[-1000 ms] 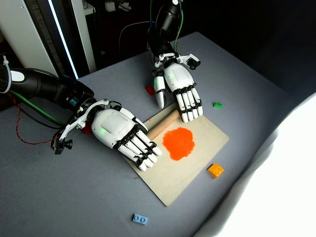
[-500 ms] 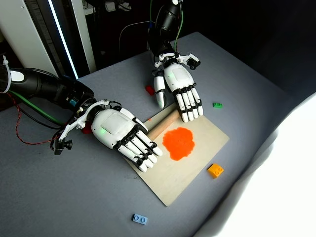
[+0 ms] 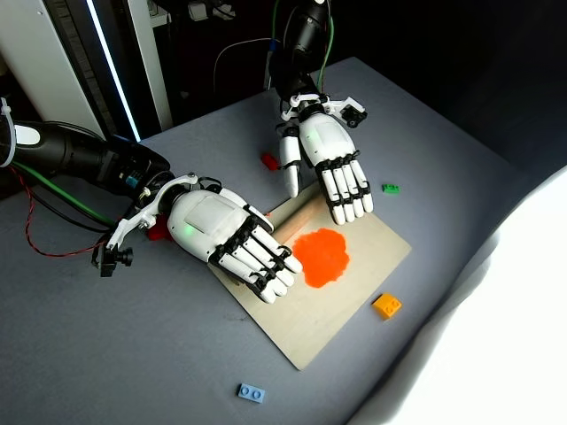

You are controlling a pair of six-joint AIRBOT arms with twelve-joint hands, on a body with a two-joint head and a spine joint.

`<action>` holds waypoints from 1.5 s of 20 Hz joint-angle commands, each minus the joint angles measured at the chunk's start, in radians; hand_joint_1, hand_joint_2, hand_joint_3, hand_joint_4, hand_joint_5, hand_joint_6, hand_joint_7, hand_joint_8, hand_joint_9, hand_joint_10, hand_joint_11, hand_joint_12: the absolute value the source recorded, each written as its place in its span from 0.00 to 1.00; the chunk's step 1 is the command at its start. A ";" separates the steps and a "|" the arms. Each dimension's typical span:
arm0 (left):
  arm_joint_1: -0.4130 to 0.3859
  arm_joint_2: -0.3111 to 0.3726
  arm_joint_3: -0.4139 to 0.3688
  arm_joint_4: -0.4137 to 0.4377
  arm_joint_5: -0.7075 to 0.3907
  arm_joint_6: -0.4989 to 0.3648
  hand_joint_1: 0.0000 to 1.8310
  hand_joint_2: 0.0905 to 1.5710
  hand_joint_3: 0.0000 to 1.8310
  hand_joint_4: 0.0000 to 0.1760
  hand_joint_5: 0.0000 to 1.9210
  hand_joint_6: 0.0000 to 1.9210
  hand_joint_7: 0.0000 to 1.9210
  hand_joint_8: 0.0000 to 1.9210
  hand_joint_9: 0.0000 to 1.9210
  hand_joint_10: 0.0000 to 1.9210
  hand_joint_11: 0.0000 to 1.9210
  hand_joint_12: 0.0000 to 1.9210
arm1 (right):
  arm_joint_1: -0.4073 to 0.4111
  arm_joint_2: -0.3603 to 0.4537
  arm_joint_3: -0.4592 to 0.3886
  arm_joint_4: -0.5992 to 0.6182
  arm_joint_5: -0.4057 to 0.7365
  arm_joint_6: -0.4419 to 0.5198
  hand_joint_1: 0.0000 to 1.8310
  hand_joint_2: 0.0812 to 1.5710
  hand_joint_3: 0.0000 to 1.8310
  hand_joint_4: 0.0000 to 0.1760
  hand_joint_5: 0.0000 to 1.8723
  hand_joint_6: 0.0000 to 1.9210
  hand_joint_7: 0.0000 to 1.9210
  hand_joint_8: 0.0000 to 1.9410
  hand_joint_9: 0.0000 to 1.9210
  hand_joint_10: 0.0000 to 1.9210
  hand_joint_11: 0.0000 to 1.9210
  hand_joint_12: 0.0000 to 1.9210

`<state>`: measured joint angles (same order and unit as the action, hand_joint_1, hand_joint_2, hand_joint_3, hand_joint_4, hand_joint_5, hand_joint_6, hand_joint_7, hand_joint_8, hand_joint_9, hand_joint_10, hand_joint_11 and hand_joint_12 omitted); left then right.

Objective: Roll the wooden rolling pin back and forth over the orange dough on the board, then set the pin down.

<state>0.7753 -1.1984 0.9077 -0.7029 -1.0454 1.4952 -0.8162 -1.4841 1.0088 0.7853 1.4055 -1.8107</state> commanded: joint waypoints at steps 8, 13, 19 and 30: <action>-0.307 0.129 -0.001 -0.087 0.358 0.254 0.00 0.88 0.00 0.00 0.16 0.01 0.21 0.01 0.15 0.01 0.00 0.23 | 0.112 0.160 -0.047 -0.119 -0.014 0.079 0.00 0.82 0.00 0.00 0.28 0.03 0.32 0.02 0.30 0.03 0.01 0.60; -0.447 0.198 -0.029 -0.319 0.498 0.543 0.00 0.91 0.00 0.00 0.29 0.02 0.36 0.03 0.30 0.05 0.00 0.55 | 0.158 0.284 -0.050 -0.180 -0.107 0.197 0.00 0.83 0.00 0.00 0.40 0.04 0.45 0.05 0.36 0.24 0.09 0.78; -0.562 0.232 -0.029 -0.405 0.650 0.677 0.07 0.95 0.00 0.00 0.43 0.06 0.40 0.28 0.29 0.57 0.11 0.86 | 0.233 0.428 -0.060 -0.227 -0.314 0.457 0.15 0.86 0.00 0.00 0.40 0.37 0.44 0.40 0.31 0.68 0.17 0.96; -0.588 0.259 -0.068 -0.424 0.674 0.668 0.18 0.94 0.01 0.00 0.36 0.76 0.45 0.76 0.41 0.91 0.30 1.00 | 0.272 0.507 -0.061 -0.227 -0.386 0.435 0.18 0.94 0.00 0.00 0.43 0.58 0.49 0.65 0.40 0.88 0.24 1.00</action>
<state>0.2016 -0.9501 0.8433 -1.1595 -0.3294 2.1632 -0.5552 -0.9802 0.9474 0.6067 0.9268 -1.3743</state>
